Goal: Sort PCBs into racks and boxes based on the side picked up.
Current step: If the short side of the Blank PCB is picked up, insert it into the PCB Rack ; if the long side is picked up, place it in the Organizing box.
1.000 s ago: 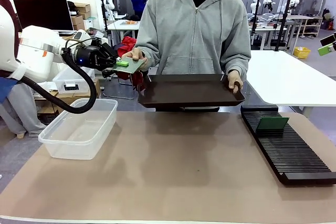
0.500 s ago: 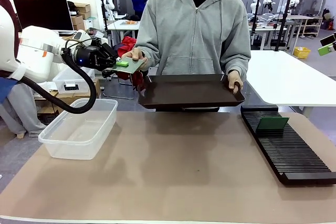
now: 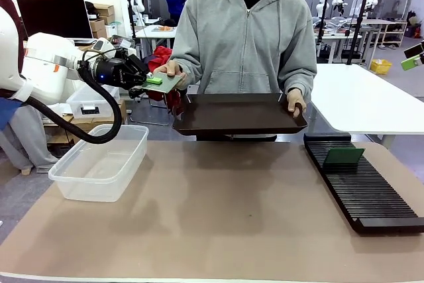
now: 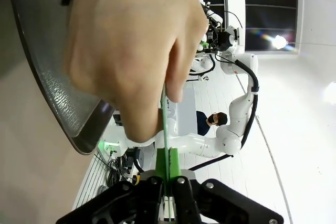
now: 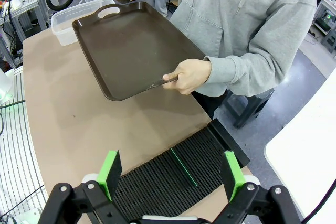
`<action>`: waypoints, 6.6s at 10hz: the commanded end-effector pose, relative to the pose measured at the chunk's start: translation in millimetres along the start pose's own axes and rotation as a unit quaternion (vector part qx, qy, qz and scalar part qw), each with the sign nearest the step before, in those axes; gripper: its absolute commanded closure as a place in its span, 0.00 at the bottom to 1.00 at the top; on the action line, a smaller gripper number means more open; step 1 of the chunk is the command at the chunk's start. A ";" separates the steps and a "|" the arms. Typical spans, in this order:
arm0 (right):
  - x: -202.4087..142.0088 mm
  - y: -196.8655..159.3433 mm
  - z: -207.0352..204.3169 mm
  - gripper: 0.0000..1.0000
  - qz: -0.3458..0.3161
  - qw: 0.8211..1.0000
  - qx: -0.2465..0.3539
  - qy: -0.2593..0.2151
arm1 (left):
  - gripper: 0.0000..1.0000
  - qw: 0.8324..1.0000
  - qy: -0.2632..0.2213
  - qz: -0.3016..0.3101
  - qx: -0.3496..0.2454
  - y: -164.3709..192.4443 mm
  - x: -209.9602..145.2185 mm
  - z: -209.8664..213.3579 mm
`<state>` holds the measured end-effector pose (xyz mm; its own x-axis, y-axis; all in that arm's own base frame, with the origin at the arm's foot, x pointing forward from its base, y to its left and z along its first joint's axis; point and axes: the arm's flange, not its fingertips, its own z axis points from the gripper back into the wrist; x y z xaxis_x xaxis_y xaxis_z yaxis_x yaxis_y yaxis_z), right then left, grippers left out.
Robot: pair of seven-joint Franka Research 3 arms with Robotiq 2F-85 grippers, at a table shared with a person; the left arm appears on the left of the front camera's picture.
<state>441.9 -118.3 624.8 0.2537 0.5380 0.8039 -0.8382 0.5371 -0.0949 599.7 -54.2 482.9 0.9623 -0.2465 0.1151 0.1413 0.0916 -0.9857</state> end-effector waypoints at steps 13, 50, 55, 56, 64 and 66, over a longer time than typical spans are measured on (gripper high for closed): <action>0.2 1.2 -1.1 0.00 -0.002 1.000 -0.002 0.004 | 1.00 1.000 0.001 0.000 0.005 0.2 0.8 -0.9; 0.2 1.2 -1.1 0.00 -0.002 1.000 -0.002 0.004 | 0.97 0.851 -0.031 0.080 0.519 -26.3 -79.2 41.1; 0.2 1.2 -1.1 0.00 -0.002 1.000 -0.002 0.004 | 0.97 0.821 -0.046 0.088 0.562 -21.3 -75.2 40.4; 0.2 1.2 -1.1 0.00 -0.002 1.000 -0.002 0.004 | 0.97 0.819 -0.039 0.089 0.566 -14.5 -69.6 40.1; 0.2 1.2 -1.1 0.00 -0.002 1.000 -0.002 0.004 | 0.97 0.791 -0.028 0.069 0.607 21.8 -65.7 47.4; 0.2 1.2 -1.1 0.00 -0.002 1.000 -0.002 0.004 | 0.97 0.781 -0.037 0.074 0.619 31.7 -65.9 49.2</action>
<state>442.0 -118.2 624.7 0.2536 0.5380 0.8039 -0.8383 0.5368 -0.0948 554.3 11.7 457.7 0.9923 -0.1132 0.0506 0.1200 0.9791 -0.1641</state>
